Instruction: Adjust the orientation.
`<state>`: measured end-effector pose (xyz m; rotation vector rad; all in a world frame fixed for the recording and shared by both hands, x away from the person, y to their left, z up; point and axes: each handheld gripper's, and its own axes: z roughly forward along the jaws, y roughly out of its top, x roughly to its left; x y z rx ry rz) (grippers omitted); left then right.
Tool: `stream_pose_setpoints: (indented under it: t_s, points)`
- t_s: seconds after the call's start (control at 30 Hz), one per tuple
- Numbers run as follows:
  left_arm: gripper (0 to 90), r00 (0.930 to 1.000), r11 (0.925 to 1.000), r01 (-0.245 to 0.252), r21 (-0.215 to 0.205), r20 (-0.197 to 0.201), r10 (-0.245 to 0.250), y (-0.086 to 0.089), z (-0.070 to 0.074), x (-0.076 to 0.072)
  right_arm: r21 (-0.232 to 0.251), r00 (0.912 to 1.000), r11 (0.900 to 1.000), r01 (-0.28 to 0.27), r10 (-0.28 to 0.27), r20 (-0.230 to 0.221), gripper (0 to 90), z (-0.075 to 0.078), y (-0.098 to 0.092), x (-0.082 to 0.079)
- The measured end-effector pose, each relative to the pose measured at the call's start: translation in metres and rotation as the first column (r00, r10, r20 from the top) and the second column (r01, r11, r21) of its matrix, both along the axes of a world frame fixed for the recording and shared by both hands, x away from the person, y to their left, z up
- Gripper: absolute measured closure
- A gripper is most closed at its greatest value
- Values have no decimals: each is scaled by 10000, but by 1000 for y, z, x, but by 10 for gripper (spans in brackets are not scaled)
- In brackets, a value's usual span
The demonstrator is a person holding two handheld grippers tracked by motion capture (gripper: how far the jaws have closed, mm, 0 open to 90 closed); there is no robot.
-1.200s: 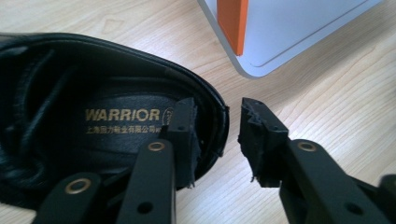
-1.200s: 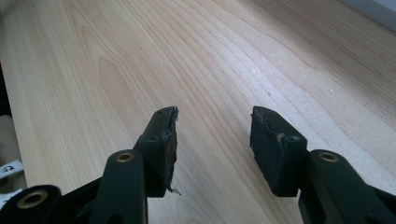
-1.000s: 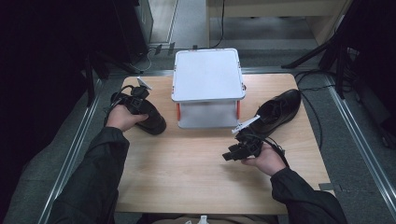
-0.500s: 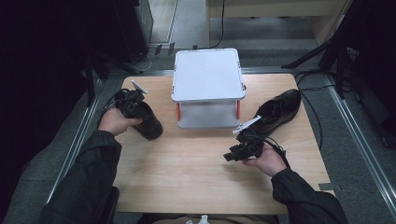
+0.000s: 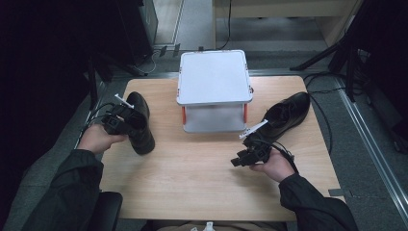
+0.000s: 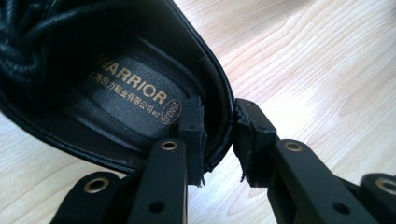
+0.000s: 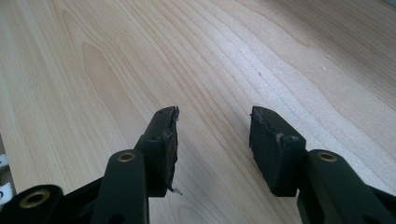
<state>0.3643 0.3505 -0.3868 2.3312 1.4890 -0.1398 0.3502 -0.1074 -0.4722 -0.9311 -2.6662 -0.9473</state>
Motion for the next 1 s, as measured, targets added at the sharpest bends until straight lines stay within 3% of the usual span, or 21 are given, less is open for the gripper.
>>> stream_pose_setpoints:
  t_s: [0.3, 0.43, 0.53, 0.6, 0.67, 0.73, 0.83, 1.0]
  points:
    - [715, 10000, 9999, 29, 104, -32, -28, 4, 1, -3, -24, 10000, 10000, -43, 43, -41, 530, 0, 1, 0]
    - [708, 9998, 9998, -188, -19, -45, 188, 4, 5, -1, 13, 10000, 10000, 10, -10, -48, 528, 0, 0, 0]
    - [701, 9981, 9980, -567, -291, 219, 573, 7, 16, -1, 29, 10000, 10000, 22, -22, -54, 528, 1, -1, 0]
    - [712, 9931, 9920, -1111, -603, 313, 1132, 13, 23, -1, 30, 10000, 10000, 8, -8, -57, 528, 1, -1, 0]
    - [709, 9868, 9856, -1576, -616, 274, 1595, 20, 28, -1, 33, 10000, 10000, -24, 24, -47, 528, 0, -1, 0]
    - [701, 9817, 9813, -1866, -469, 302, 1882, 28, 30, -1, 39, 10000, 10000, -15, 15, -15, 529, 1, -1, -1]
    - [696, 9676, 9674, -2502, -405, 250, 2513, 42, 32, -1, 87, 10000, 10000, -5, 4, 19, 531, 1, -1, -1]
    - [680, 9551, 9551, -2961, 125, 159, 2959, 54, 27, -1, 29, 10000, 10000, -14, 14, -22, 531, 1, -1, 0]
